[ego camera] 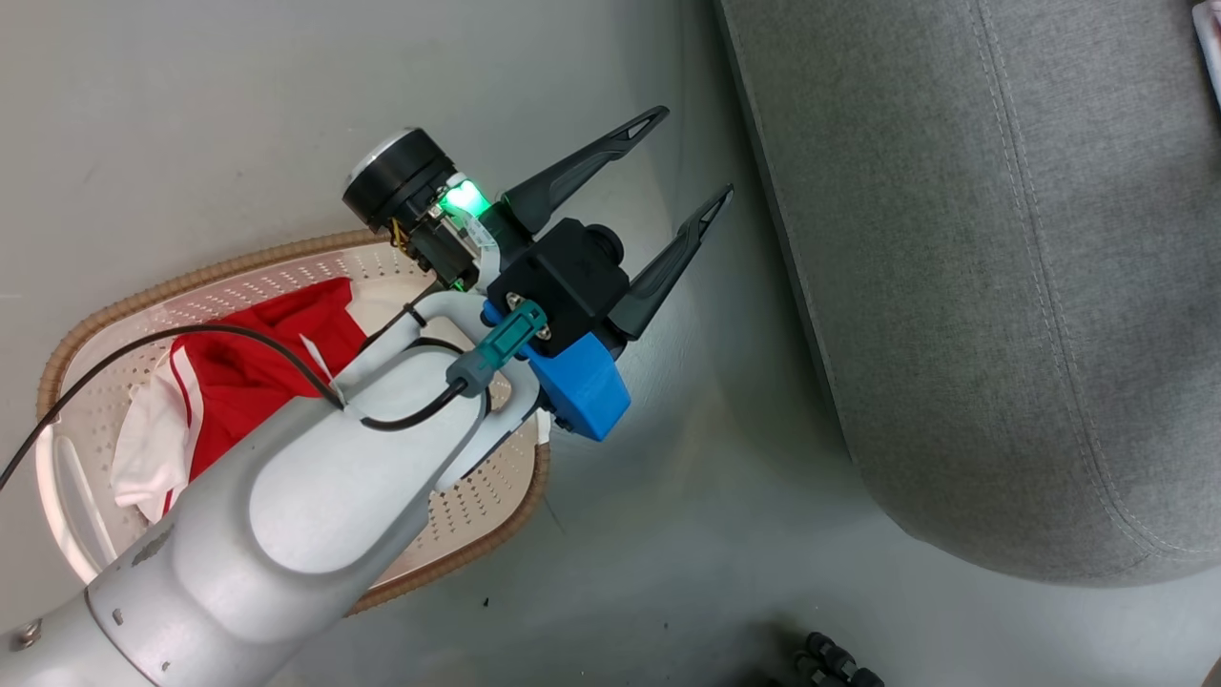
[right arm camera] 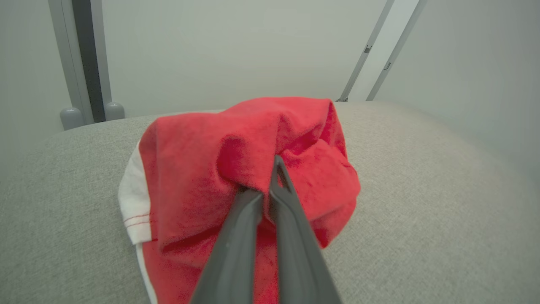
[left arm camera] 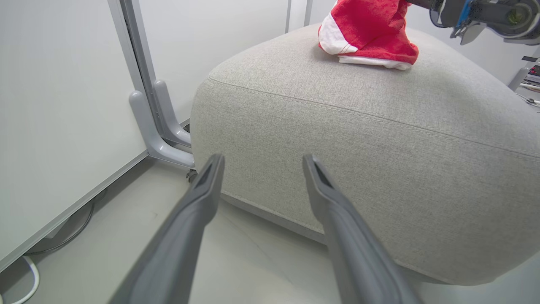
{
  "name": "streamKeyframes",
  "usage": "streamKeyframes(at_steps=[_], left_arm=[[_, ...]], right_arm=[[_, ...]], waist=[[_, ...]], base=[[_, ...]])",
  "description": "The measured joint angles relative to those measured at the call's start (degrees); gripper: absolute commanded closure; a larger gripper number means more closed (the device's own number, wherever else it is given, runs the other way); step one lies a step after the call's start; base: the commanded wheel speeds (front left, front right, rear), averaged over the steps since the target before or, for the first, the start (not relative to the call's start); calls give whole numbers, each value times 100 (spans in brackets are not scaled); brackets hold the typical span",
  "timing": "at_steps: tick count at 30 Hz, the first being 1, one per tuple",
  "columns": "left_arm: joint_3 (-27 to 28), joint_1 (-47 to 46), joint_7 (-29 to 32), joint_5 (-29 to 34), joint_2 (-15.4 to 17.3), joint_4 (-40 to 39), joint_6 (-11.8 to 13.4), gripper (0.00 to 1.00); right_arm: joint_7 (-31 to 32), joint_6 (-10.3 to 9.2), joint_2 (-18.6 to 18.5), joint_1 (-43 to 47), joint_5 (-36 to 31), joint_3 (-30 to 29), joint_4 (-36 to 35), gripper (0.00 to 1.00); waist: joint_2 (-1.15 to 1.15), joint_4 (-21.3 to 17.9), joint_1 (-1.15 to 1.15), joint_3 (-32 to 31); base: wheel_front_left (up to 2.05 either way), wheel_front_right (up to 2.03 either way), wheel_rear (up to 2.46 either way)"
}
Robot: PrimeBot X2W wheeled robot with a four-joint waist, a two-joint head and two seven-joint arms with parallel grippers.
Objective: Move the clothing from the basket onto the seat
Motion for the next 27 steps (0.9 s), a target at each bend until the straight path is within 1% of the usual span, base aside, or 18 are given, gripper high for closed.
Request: streamKeyframes(at_steps=[5, 7, 14, 20, 23, 27], left_arm=[[-27, 3, -33, -34, -8, 45, 26, 0], [-35, 12, -80, -45, -24, 67, 30, 0], [-20, 211, -378, -192, -88, 238, 88, 0], [62, 588, -694, -371, -134, 428, 185, 0], [211, 817, -843, -499, -143, 472, 292, 0], [458, 1143, -934, -602, -169, 497, 422, 0]], right_arm=[[0, -1, 79, 196, -11, 89, 91, 100], [0, 0, 79, 279, -14, 133, 35, 0], [0, 0, 108, 879, -136, 442, -426, 0], [-1, -1, 225, 1467, -171, 716, -1205, 0], [-1, -1, 256, 1696, -213, 1047, -1578, 0], [0, -1, 240, 1972, -214, 1504, -1907, 0]], waist=[[0, -15, 0, -81], [0, -12, 0, -136], [0, -7, 0, -521], [0, 18, -1, -1064], [0, 61, -1, -1381], [0, 183, -2, -1808]], base=[[0, 0, 0], [0, 0, 0], [0, 0, 0], [0, 0, 0], [0, 0, 0], [0, 0, 0]])
